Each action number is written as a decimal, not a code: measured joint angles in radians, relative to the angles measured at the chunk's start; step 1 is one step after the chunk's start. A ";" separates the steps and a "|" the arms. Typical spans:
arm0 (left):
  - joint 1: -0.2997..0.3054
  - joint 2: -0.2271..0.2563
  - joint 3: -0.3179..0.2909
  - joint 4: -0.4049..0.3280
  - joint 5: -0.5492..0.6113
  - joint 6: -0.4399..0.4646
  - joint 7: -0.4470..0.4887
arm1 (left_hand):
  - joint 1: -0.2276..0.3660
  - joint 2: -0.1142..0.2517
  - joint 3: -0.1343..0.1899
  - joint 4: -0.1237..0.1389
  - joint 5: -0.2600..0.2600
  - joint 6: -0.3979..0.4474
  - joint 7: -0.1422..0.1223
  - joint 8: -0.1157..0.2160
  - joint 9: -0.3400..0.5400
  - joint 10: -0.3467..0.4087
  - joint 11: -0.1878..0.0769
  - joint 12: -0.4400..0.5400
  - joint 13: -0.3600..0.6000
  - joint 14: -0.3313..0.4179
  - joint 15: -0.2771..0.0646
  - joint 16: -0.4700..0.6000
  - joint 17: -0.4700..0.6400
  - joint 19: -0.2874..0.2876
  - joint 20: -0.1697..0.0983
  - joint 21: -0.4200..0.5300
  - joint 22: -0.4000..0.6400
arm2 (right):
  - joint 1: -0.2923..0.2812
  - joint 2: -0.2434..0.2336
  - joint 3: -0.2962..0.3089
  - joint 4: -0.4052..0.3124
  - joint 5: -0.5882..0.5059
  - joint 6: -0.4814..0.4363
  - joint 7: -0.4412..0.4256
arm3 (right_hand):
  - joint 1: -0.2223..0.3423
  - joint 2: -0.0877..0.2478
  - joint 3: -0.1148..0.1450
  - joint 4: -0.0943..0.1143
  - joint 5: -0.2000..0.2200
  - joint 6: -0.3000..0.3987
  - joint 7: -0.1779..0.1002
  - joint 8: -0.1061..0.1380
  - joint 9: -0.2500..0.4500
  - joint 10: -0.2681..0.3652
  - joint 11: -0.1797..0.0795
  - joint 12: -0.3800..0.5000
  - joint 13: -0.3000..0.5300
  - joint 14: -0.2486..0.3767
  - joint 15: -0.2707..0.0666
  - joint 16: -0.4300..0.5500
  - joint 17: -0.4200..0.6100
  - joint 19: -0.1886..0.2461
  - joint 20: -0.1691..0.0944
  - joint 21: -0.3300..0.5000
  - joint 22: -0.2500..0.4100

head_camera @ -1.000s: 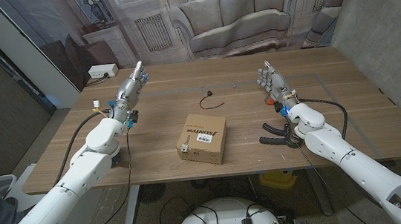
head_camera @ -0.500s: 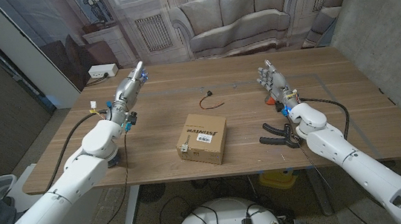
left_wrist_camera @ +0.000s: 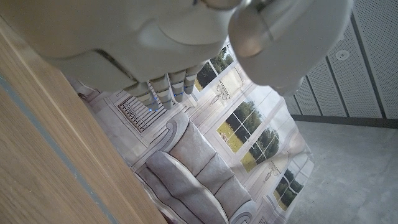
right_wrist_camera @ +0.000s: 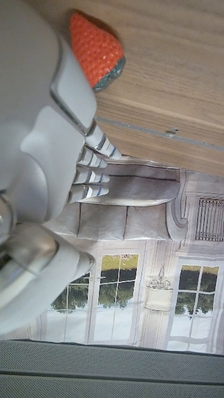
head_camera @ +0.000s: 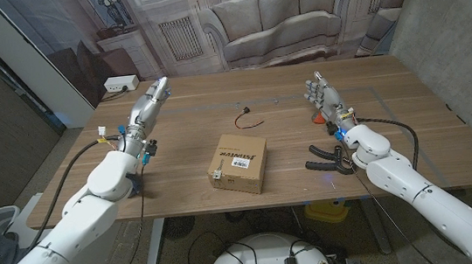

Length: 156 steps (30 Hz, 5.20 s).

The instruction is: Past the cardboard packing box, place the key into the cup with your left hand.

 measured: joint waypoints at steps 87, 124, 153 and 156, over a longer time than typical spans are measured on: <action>0.637 -0.420 -0.167 -0.317 1.364 0.070 0.611 | 0.429 -0.013 0.086 -0.223 0.034 0.358 -0.186 0.062 0.002 0.156 -0.140 -0.003 0.005 0.142 -0.033 -0.005 -0.003 0.089 0.054 0.005 0.000 | -0.173 -0.002 0.030 -0.178 -0.026 0.051 -0.110 | 0.002 0.007 -0.006 -0.011 0.000 0.005 -0.005 0.004 0.000 0.005 0.005 0.000 0.000 0.006 0.006 0.000 0.000 0.000 0.000 0.000 0.000; 0.615 -0.184 0.205 -0.378 1.895 0.942 0.577 | 0.603 -0.016 0.110 -0.240 0.025 0.513 -0.252 0.074 0.007 0.164 -0.190 -0.019 0.005 0.146 -0.037 -0.012 -0.003 0.065 0.023 -0.009 0.000 | -0.121 0.026 0.040 -0.102 0.058 0.094 -0.002 | -0.012 0.012 -0.014 -0.011 0.000 0.011 -0.011 0.003 0.005 0.016 0.009 0.000 0.000 0.009 0.005 0.000 0.000 0.000 0.000 0.000 0.000; 0.461 -0.088 0.413 -0.240 1.835 1.078 0.674 | 0.716 0.005 0.147 -0.223 -0.031 0.691 -0.281 0.120 0.020 0.220 -0.220 -0.012 0.010 0.194 -0.035 -0.004 0.000 0.087 0.045 0.004 0.005 | -0.135 0.043 0.035 -0.080 0.092 0.118 0.037 | -0.014 0.009 -0.018 -0.015 0.000 0.016 -0.016 0.003 0.005 0.016 0.009 0.000 0.000 0.018 0.007 0.000 0.000 0.000 0.000 0.000 0.000; 0.437 -0.082 0.430 -0.224 1.815 1.078 0.691 | 0.716 0.005 0.145 -0.221 -0.031 0.691 -0.280 0.120 0.021 0.220 -0.220 -0.012 0.010 0.198 -0.038 -0.004 0.000 0.087 0.045 0.004 0.005 | -0.137 0.044 0.035 -0.079 0.093 0.119 0.037 | -0.014 0.009 -0.018 -0.015 0.000 0.016 -0.016 0.003 0.005 0.016 0.009 0.000 0.000 0.020 0.005 0.000 0.000 0.000 0.000 0.000 0.000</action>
